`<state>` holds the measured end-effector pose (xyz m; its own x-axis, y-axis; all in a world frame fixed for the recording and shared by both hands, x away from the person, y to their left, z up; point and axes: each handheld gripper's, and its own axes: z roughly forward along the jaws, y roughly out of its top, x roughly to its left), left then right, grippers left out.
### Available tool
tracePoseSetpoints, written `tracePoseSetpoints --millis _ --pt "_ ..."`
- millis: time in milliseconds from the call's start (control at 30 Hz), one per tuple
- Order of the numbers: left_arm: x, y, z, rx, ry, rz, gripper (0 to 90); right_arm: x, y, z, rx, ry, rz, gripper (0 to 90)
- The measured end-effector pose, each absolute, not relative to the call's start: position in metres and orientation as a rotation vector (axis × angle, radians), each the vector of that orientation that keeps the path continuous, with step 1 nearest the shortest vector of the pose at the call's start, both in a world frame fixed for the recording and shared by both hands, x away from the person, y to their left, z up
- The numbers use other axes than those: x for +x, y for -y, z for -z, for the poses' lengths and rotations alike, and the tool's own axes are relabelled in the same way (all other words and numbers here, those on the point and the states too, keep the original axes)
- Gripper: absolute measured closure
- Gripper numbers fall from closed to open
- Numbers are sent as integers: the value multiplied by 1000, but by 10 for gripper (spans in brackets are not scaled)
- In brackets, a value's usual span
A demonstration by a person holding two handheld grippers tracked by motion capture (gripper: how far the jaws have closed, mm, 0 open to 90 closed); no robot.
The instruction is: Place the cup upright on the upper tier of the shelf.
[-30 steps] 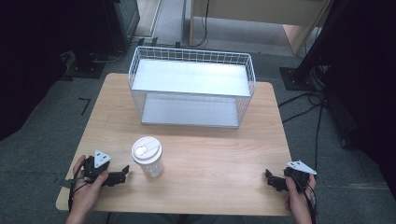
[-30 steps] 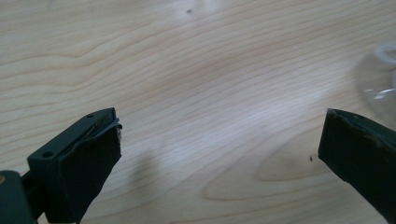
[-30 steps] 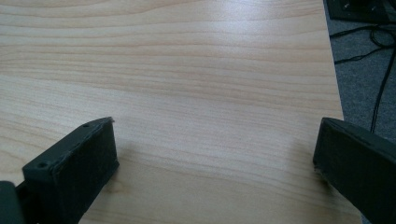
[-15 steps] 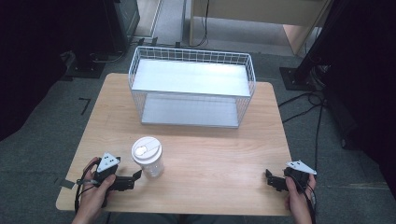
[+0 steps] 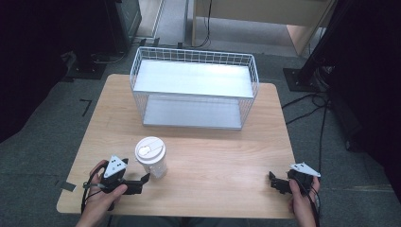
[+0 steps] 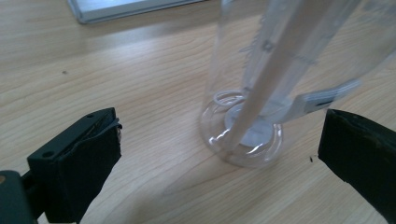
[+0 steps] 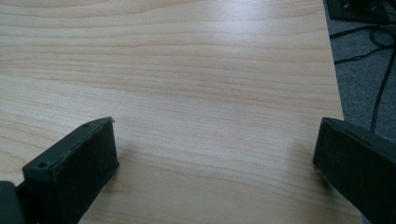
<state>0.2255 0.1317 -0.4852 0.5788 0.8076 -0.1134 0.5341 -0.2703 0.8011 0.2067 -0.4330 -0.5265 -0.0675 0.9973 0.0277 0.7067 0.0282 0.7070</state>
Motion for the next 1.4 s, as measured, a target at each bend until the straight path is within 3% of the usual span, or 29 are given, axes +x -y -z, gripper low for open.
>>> tracePoseSetpoints --millis 600,700,1100,1200,1400 --pt "219 -109 477 1825 -983 -430 7 207 433 526 1726 -1826 -784 0" --pt "220 -104 475 1804 -990 -454 63 207 433 526 1726 -1826 -784 0" --pt "225 -90 469 1750 -991 -488 77 207 433 526 1726 -1826 -784 0" --pt "224 -87 466 1722 -992 -537 136 208 433 526 1718 -1834 -786 0" --pt "226 -86 465 1681 -972 -551 127 208 432 526 1720 -1836 -784 0"
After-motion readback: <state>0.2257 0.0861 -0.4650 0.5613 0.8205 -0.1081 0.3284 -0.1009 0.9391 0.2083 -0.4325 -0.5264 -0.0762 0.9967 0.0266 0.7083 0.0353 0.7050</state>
